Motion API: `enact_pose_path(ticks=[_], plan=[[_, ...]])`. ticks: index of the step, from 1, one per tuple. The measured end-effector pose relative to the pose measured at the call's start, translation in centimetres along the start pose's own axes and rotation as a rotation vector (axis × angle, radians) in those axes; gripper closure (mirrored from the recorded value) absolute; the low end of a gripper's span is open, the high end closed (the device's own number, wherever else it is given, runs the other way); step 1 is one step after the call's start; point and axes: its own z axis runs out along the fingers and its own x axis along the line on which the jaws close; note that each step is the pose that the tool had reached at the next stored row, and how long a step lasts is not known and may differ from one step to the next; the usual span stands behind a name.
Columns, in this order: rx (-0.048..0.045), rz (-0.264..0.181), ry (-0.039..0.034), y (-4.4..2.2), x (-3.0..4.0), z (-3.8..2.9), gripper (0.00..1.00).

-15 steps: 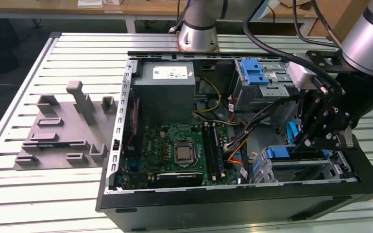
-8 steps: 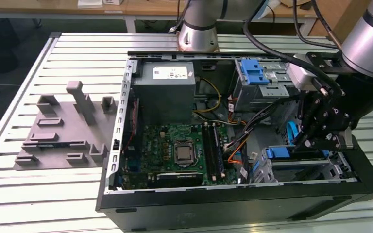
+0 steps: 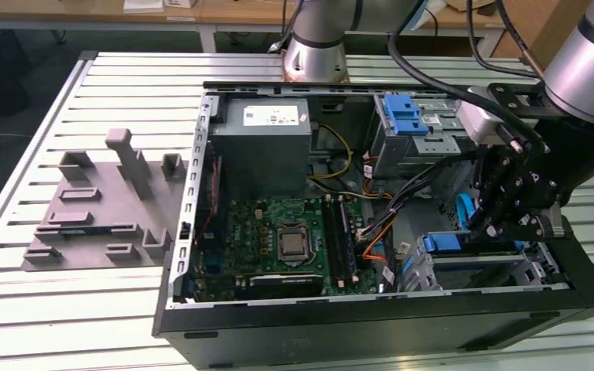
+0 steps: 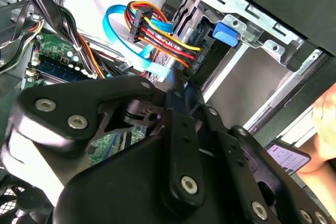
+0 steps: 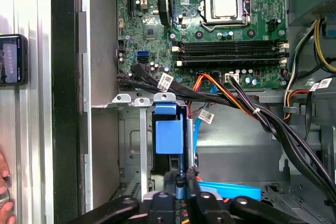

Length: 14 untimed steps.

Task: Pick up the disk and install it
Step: 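Insert the second disk wire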

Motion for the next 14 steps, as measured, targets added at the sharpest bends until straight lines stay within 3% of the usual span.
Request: enact_pose_path(ticks=[1, 7, 14], plan=[[-0.0001, 0.0, 0.0, 0.0, 0.0, 0.0, 0.76], [-0.0001, 0.0, 0.0001, 0.01, 0.01, -0.16, 0.76], [-0.0005, 0.0, 0.0001, 0.03, 0.05, -1.01, 0.76]])
